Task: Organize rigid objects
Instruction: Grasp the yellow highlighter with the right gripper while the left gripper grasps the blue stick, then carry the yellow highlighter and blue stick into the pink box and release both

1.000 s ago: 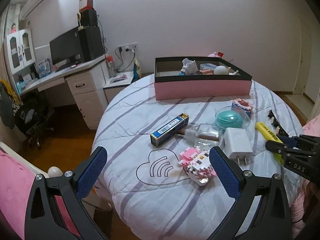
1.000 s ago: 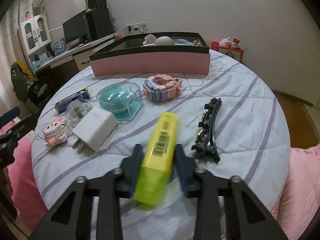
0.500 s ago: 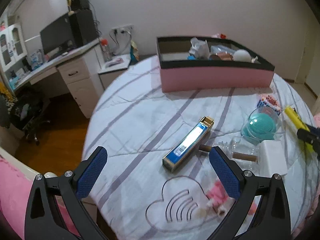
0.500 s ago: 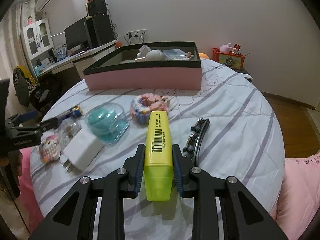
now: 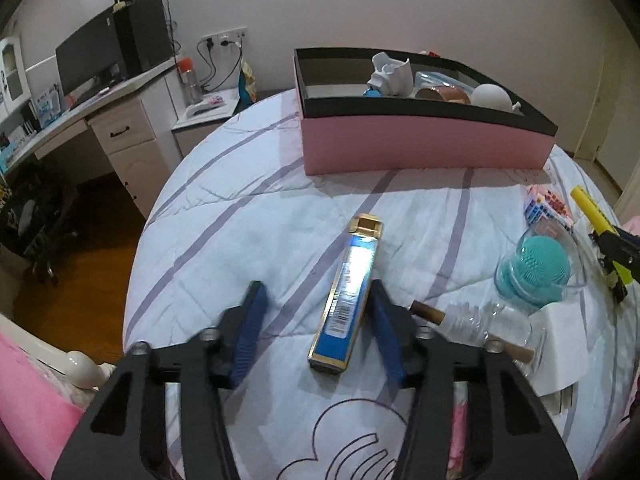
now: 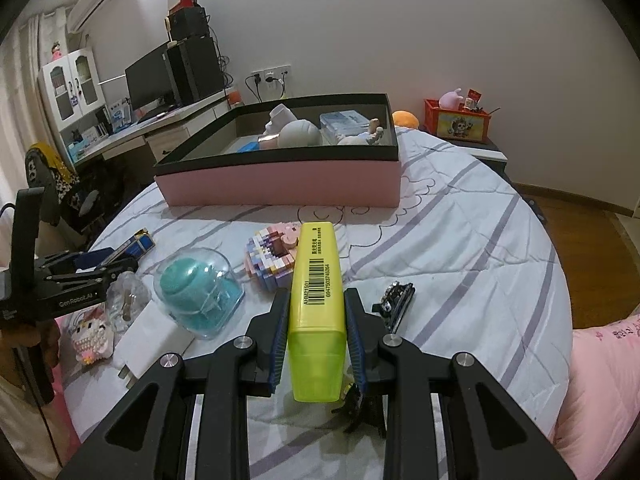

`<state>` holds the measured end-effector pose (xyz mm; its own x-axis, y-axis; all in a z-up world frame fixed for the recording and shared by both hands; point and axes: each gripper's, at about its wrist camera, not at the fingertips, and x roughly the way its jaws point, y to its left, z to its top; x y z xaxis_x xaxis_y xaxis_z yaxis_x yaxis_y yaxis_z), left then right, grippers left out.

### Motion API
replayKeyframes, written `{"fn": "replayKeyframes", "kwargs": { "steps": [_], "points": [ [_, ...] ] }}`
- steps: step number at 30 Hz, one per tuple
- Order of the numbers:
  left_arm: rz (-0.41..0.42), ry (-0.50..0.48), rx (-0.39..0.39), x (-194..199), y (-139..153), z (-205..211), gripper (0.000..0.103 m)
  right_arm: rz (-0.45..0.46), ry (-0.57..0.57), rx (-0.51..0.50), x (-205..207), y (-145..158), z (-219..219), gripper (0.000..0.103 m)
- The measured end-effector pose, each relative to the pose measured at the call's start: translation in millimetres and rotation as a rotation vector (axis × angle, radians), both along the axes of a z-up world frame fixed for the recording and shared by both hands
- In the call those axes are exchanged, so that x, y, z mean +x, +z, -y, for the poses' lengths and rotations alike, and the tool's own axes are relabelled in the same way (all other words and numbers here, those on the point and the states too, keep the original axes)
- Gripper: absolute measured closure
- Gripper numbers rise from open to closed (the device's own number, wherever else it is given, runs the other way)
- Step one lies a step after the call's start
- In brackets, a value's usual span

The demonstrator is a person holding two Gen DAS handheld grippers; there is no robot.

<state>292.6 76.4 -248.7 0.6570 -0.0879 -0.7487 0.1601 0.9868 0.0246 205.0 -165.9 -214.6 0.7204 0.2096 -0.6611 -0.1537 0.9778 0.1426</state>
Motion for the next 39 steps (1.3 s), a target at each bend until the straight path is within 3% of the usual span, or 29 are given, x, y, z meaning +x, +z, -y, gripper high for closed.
{"fn": "replayKeyframes", "kwargs": {
  "steps": [1, 2, 9, 17, 28, 39],
  "points": [
    [0.009, -0.006, -0.01, -0.6, 1.0, 1.0, 0.083, -0.002, 0.003, 0.001, 0.8, -0.4, 0.0, 0.076],
    [0.018, -0.004, -0.017, -0.8, 1.9, 1.5, 0.088, 0.0, 0.004, 0.001, 1.2, -0.5, -0.1, 0.076],
    [0.041, 0.015, -0.041, -9.3, 7.1, 0.5, 0.088, 0.003, 0.003, 0.007, 2.1, -0.8, 0.8, 0.076],
    [0.118, -0.014, -0.059, -26.0, 42.8, 12.7, 0.088, 0.061, 0.008, 0.007, -0.6, 18.7, -0.9, 0.076],
    [0.313, -0.063, -0.081, -52.1, 114.1, 45.7, 0.088, 0.217, 0.052, 0.006, -7.4, 74.8, -15.1, 0.076],
    [0.536, -0.016, -0.02, -66.1, 172.1, 56.2, 0.088, 0.366, 0.091, 0.001, -9.9, 124.3, -25.7, 0.076]
  ]
}}
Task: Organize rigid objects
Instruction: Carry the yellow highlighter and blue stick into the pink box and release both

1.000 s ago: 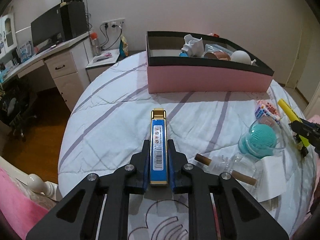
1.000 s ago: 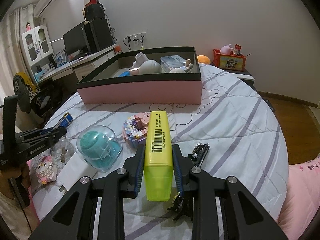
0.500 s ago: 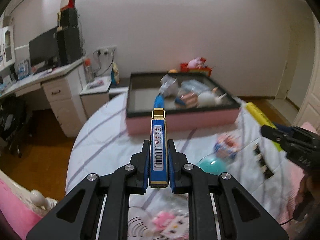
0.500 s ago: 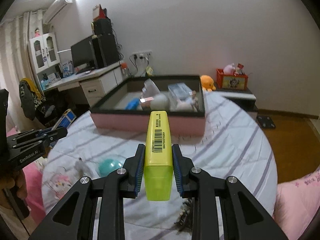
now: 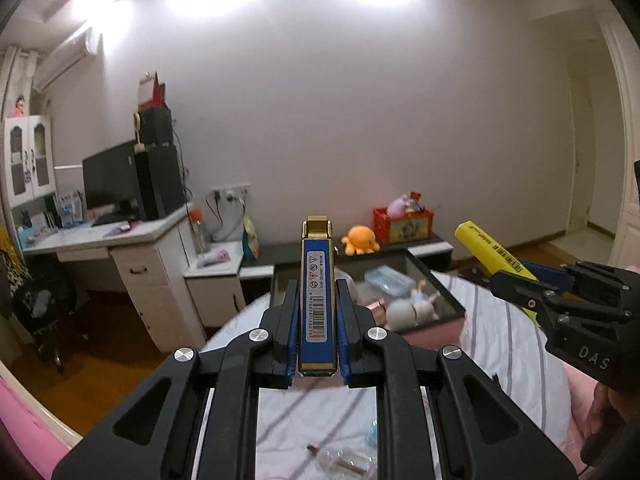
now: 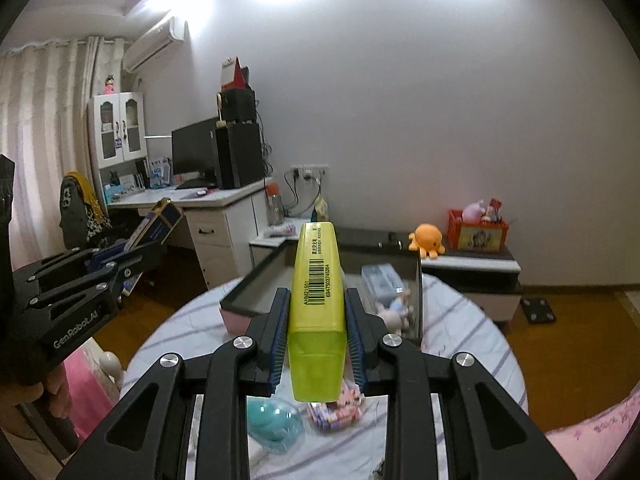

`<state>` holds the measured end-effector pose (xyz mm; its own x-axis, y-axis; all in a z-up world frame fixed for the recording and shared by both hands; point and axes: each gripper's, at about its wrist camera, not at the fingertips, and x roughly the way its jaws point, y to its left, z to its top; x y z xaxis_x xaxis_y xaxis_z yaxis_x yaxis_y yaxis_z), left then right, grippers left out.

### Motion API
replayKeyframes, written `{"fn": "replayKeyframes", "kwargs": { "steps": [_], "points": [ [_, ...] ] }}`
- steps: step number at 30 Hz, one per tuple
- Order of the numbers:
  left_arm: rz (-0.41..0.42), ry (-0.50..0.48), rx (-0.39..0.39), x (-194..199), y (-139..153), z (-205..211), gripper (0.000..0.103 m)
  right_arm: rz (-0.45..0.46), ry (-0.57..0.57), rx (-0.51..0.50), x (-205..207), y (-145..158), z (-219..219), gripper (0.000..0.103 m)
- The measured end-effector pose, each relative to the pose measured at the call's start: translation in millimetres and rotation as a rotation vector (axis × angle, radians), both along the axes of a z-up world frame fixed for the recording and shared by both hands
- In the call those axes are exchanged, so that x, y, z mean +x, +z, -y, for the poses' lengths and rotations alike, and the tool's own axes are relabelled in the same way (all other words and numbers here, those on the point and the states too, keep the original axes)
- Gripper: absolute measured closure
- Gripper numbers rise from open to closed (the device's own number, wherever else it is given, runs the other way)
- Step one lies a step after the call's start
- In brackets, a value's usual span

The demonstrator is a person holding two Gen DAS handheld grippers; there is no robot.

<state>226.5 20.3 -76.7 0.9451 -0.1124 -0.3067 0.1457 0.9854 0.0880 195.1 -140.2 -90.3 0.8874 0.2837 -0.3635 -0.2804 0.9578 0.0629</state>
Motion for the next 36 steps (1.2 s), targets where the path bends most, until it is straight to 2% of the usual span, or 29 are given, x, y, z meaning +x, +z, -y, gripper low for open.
{"fn": "replayKeyframes", "kwargs": {
  "steps": [8, 18, 22, 29, 31, 36],
  "points": [
    [0.015, -0.007, 0.011, 20.2, 7.3, 2.5, 0.088, 0.058, 0.007, -0.011, 14.9, 19.0, -0.6, 0.076],
    [-0.064, -0.021, 0.073, 92.7, -7.2, 21.5, 0.088, 0.01, 0.021, -0.047, 69.3, 12.1, -9.0, 0.076],
    [-0.124, -0.014, 0.111, 132.0, -23.7, 25.2, 0.088, -0.047, 0.035, -0.065, 103.4, -1.2, -15.3, 0.076],
    [-0.298, 0.009, 0.166, 200.3, -72.5, 26.6, 0.088, -0.197, 0.049, -0.136, 165.2, -43.9, -32.5, 0.076],
    [-0.339, 0.005, 0.172, 213.3, -84.6, 28.0, 0.088, -0.251, 0.03, -0.151, 182.6, -57.6, -31.5, 0.076],
    [-0.389, -0.014, 0.173, 230.0, -102.0, 34.2, 0.087, -0.318, 0.038, -0.172, 201.4, -75.6, -31.9, 0.076]
  ]
}}
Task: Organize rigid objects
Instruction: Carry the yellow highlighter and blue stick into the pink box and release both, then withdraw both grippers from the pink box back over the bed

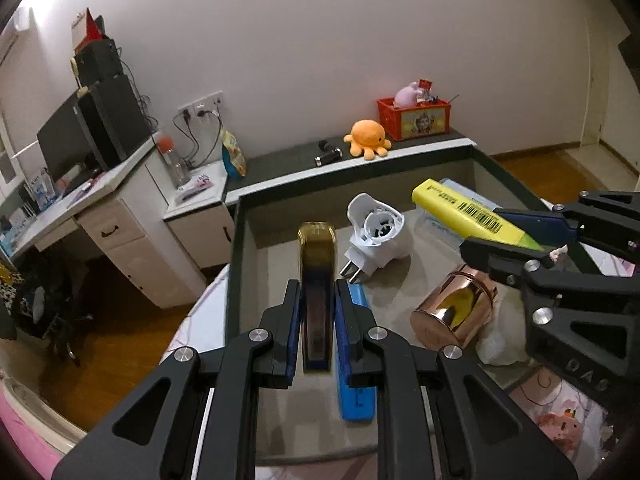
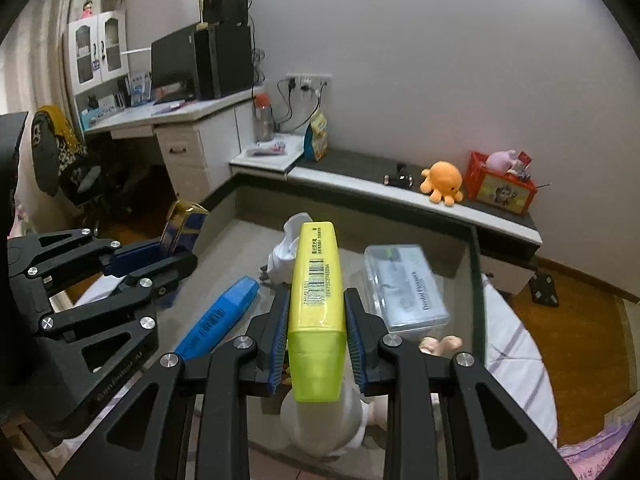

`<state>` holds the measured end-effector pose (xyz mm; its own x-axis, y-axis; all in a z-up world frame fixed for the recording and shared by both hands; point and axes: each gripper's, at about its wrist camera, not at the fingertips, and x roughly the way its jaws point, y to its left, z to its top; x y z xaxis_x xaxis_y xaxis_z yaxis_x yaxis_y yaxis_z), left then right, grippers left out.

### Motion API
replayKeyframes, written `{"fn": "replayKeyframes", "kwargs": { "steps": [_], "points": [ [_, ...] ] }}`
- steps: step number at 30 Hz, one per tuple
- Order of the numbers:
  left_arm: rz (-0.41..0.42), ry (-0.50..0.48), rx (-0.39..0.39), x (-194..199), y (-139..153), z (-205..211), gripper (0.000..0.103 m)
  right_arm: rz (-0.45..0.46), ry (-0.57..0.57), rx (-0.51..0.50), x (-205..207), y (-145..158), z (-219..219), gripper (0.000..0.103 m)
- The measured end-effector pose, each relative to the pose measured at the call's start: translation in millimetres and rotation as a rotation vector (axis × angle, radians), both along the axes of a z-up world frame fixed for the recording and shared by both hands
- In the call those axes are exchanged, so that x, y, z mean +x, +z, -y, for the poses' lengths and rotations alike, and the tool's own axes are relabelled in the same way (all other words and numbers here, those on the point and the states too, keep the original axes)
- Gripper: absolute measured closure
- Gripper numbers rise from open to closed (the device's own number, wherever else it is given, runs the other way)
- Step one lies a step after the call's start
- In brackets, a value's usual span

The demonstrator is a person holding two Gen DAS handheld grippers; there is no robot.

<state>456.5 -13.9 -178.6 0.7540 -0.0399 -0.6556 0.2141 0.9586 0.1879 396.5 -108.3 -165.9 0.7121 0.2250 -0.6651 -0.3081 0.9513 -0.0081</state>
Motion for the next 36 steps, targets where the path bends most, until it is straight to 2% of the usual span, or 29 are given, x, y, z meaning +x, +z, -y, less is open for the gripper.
{"fn": "replayKeyframes", "kwargs": {
  "steps": [2, 7, 9, 11, 13, 15, 17, 20, 22, 24, 28, 36],
  "points": [
    [-0.019, -0.003, 0.003, 3.1, -4.1, 3.5, 0.087, -0.012, -0.006, -0.005, 4.0, -5.0, 0.2, 0.076],
    [0.006, -0.002, -0.016, -1.2, 0.7, 2.7, 0.086, -0.011, -0.021, 0.003, 4.9, -7.0, 1.9, 0.073],
    [0.018, 0.003, -0.028, -6.4, 6.2, -1.4, 0.071, 0.011, -0.036, 0.014, 1.4, -0.6, 4.3, 0.05],
    [0.074, 0.025, -0.026, -18.2, 16.1, -6.1, 0.038, 0.045, -0.036, 0.03, -9.6, 11.0, 7.4, 0.041],
    [0.134, 0.051, -0.036, -34.8, 29.3, -13.4, 0.026, 0.083, -0.046, 0.038, -20.4, 23.6, 11.0, 0.036],
    [0.176, 0.066, -0.075, -52.7, 43.2, -21.9, 0.018, 0.128, -0.055, 0.054, -36.9, 38.9, 15.2, 0.017],
    [0.245, 0.086, -0.106, -76.2, 59.7, -29.2, 0.005, 0.18, -0.068, 0.065, -56.0, 54.4, 18.6, 0.017],
    [0.33, 0.096, -0.126, -114.7, 81.2, -33.3, 0.0, 0.255, -0.068, 0.085, -90.0, 75.5, 19.7, 0.017],
    [0.379, 0.101, -0.134, -139.6, 93.1, -33.6, 0.0, 0.306, -0.069, 0.087, -115.1, 87.5, 20.1, 0.014],
    [0.404, 0.091, -0.153, -163.9, 100.8, -34.7, 0.0, 0.358, -0.077, 0.089, -141.5, 97.5, 21.2, 0.0],
    [0.449, 0.083, -0.174, -206.8, 110.4, -32.9, 0.0, 0.429, -0.077, 0.095, -189.3, 110.2, 22.6, 0.0],
    [0.508, 0.067, -0.181, -283.0, 118.2, -23.7, 0.0, 0.499, -0.116, 0.096, -266.6, 114.4, 29.7, 0.0]
  ]
}}
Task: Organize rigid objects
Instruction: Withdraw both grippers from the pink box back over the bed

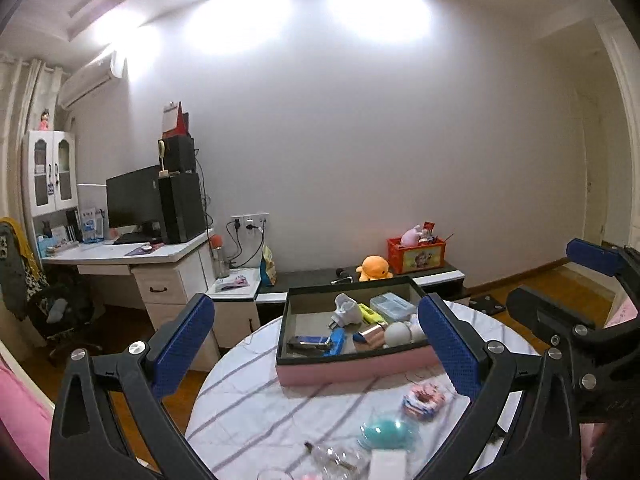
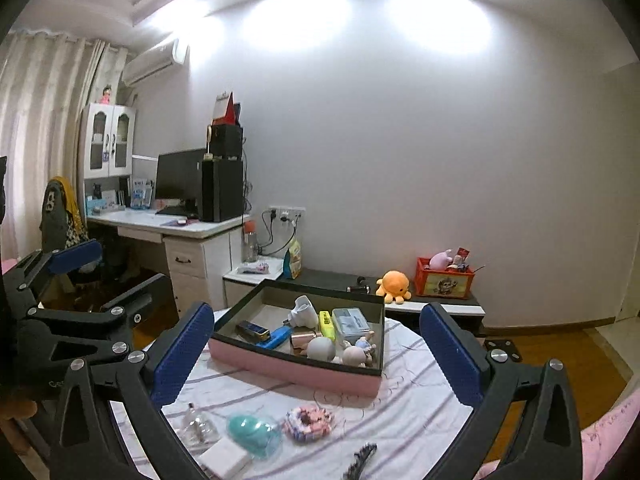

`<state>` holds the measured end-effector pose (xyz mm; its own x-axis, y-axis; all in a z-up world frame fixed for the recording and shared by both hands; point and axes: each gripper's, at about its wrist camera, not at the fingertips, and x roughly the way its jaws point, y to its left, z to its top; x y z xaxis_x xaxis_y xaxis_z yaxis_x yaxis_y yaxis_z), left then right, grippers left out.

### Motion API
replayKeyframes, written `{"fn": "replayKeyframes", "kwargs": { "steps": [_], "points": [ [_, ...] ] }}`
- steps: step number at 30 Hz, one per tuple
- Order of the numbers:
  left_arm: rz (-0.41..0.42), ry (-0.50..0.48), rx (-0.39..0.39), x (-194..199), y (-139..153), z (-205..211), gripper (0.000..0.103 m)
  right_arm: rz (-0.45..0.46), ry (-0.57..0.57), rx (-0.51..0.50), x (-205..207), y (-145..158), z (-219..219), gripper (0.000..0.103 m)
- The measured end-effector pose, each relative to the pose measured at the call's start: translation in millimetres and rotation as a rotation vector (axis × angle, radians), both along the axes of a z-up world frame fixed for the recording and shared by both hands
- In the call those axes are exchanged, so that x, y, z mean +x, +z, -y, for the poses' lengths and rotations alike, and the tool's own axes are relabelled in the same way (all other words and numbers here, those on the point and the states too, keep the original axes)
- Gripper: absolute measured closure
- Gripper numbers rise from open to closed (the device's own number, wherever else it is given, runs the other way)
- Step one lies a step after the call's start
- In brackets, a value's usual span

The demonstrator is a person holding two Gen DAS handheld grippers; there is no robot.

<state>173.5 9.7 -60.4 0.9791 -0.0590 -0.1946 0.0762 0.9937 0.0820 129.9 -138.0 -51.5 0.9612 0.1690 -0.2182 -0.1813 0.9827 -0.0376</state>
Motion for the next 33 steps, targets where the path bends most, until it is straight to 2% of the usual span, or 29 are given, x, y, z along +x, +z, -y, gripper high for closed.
{"fn": "replayKeyframes", "kwargs": {
  "steps": [10, 22, 29, 33],
  "points": [
    [0.067, -0.003, 0.005, -50.1, 8.1, 6.0, 0.0, 0.054, -0.023, 0.012, -51.2, 7.7, 2.8, 0.0],
    [0.076, -0.004, 0.01, -62.8, 10.4, 9.9, 0.0, 0.071, -0.031, 0.017, -67.8, 8.1, 5.3, 0.0],
    [0.049, -0.02, 0.015, -61.6, 3.4, 10.0, 0.0, 0.051, -0.03, 0.018, -65.7, 3.5, 5.7, 0.0],
    [-0.027, -0.061, -0.02, -50.2, -11.1, 4.8, 0.0, 0.006, -0.039, 0.016, -57.5, -9.5, 8.6, 0.0]
  ]
}}
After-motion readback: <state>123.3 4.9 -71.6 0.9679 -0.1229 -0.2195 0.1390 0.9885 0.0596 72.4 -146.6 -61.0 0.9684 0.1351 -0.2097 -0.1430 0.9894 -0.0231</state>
